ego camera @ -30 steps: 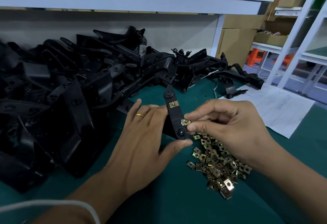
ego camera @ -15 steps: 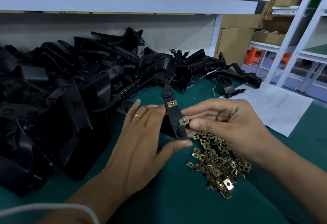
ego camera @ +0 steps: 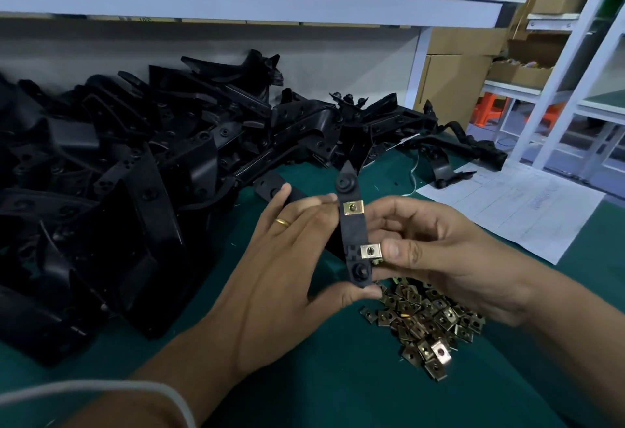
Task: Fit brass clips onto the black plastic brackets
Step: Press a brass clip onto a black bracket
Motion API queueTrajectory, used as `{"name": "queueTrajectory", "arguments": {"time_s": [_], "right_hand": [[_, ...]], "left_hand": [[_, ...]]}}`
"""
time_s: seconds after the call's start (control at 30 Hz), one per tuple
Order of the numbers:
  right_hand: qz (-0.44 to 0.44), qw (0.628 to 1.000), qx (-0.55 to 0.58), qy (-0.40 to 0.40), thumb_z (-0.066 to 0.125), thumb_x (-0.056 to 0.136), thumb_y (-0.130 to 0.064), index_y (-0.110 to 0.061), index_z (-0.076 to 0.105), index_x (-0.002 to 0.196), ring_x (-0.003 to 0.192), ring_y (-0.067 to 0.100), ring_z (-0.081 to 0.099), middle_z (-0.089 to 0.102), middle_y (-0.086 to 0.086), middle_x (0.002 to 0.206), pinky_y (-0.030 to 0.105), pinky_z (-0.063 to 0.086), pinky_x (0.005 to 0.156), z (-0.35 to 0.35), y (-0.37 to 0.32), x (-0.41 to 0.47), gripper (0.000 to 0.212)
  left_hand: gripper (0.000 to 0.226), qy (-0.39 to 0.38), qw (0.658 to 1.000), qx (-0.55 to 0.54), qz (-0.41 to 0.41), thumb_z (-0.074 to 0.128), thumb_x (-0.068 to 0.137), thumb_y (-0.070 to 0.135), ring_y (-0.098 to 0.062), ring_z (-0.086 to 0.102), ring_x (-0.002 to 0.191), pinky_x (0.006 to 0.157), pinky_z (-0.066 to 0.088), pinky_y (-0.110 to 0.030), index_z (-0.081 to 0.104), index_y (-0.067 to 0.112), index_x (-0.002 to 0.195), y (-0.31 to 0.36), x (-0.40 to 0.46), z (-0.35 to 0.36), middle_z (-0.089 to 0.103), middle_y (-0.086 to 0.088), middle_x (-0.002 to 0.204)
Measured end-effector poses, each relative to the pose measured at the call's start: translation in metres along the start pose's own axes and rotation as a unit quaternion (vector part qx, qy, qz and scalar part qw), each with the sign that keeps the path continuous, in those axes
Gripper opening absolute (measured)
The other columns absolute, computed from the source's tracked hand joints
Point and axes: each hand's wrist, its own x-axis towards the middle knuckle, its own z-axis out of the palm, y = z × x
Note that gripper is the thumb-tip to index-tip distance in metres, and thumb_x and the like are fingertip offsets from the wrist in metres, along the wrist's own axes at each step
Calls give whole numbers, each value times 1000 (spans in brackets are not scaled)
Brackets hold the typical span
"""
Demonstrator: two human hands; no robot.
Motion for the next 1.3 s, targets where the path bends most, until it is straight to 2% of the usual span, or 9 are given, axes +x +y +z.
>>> {"name": "queueTrajectory", "arguments": {"time_s": [0.13, 0.2, 0.63, 0.9, 1.13, 1.3], "right_hand": [[20, 999, 22, -22, 73, 85, -13, -1, 62, 127, 111, 28, 70, 71, 13, 117, 42, 58, 95, -1, 2, -1, 45], [21, 999, 25, -29, 72, 86, -14, -2, 63, 127, 110, 26, 71, 72, 12, 116, 39, 59, 94, 0, 1, -2, 44], [23, 999, 1, -24, 71, 87, -12, 3, 59, 128, 110, 32, 69, 70, 18, 118, 44, 57, 97, -3, 4, 0, 46], [17, 1000, -4, -22, 72, 86, -14, 1, 60, 126, 110, 30, 69, 70, 16, 117, 40, 57, 94, -4, 6, 1, 44], [12, 1000, -15, -21, 70, 88, -11, 2, 60, 125, 103, 25, 70, 71, 9, 108, 36, 58, 90, -3, 6, 0, 40], [8, 1000, -19, -21, 70, 87, -12, 2, 60, 123, 102, 25, 69, 70, 11, 109, 34, 58, 89, -3, 6, 0, 40]], "left_hand": [[82, -15, 1000, 1, 2, 56, 92, 72, -4, 29, 151, 129, 16, -45, 47, 13, 150, -1, 0, 0, 53, 11, 148], [83, -14, 1000, 3, 3, 54, 92, 73, -5, 30, 151, 128, 16, -45, 48, 14, 150, -1, 0, 0, 53, 11, 148], [81, -24, 999, 17, 12, 53, 93, 75, -7, 36, 147, 127, 20, -47, 49, 17, 149, -4, -1, 3, 53, 12, 148], [78, -20, 1000, 15, 17, 54, 93, 74, -6, 37, 147, 126, 22, -48, 48, 20, 150, -5, -2, 3, 53, 12, 149], [80, -26, 999, 19, 9, 54, 92, 74, -7, 37, 147, 126, 22, -48, 49, 18, 149, -5, -1, 4, 54, 12, 147], [77, -22, 999, 19, 13, 53, 93, 74, -6, 38, 147, 126, 22, -47, 49, 21, 148, -6, -1, 4, 55, 14, 144]]}}
